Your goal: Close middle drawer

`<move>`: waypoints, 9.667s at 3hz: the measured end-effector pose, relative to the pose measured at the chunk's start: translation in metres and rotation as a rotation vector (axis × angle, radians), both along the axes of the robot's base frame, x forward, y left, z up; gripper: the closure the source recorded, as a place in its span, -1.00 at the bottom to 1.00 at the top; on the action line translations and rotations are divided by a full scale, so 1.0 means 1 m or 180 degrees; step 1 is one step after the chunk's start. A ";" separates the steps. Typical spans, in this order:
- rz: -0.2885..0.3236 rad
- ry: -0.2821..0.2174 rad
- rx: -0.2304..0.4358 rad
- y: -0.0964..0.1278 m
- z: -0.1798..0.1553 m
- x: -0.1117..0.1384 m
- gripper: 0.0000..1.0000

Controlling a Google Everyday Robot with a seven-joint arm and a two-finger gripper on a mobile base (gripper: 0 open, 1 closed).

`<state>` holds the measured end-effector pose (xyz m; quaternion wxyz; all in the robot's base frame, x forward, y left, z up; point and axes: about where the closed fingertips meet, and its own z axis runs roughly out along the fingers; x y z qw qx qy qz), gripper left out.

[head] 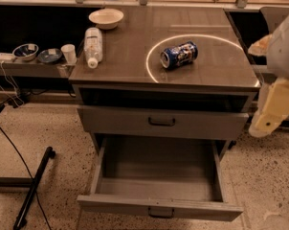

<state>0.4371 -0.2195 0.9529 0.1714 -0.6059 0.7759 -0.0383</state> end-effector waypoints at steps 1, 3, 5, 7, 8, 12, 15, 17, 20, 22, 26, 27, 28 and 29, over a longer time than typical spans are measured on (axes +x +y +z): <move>0.0276 -0.0115 -0.0034 0.005 -0.050 -0.013 -1.00; 0.0376 0.0001 -0.0159 0.004 -0.094 -0.016 -1.00; 0.0797 0.0361 -0.0064 -0.003 -0.223 -0.068 -1.00; 0.1222 0.0359 0.0115 -0.003 -0.251 -0.085 -1.00; 0.1247 0.0596 0.0219 -0.003 -0.289 -0.079 -1.00; 0.1424 0.0702 0.0677 0.030 -0.447 -0.089 0.27; 0.1319 0.0234 0.1013 0.048 -0.502 -0.106 1.00; 0.1212 0.0247 0.1108 0.049 -0.519 -0.097 1.00; 0.0918 -0.0013 0.1393 0.073 -0.565 -0.059 1.00; 0.0811 -0.0078 0.1456 0.077 -0.574 -0.042 1.00; 0.0565 -0.0269 0.1606 0.076 -0.594 -0.006 1.00; 0.0541 -0.0323 0.1608 0.081 -0.599 0.004 1.00; 0.0504 -0.0447 0.1607 0.089 -0.599 0.023 1.00; 0.0397 -0.0664 0.1680 0.092 -0.596 0.051 1.00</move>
Offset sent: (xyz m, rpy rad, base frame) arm -0.0123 0.0042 -0.0439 -0.0088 -0.0338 0.0771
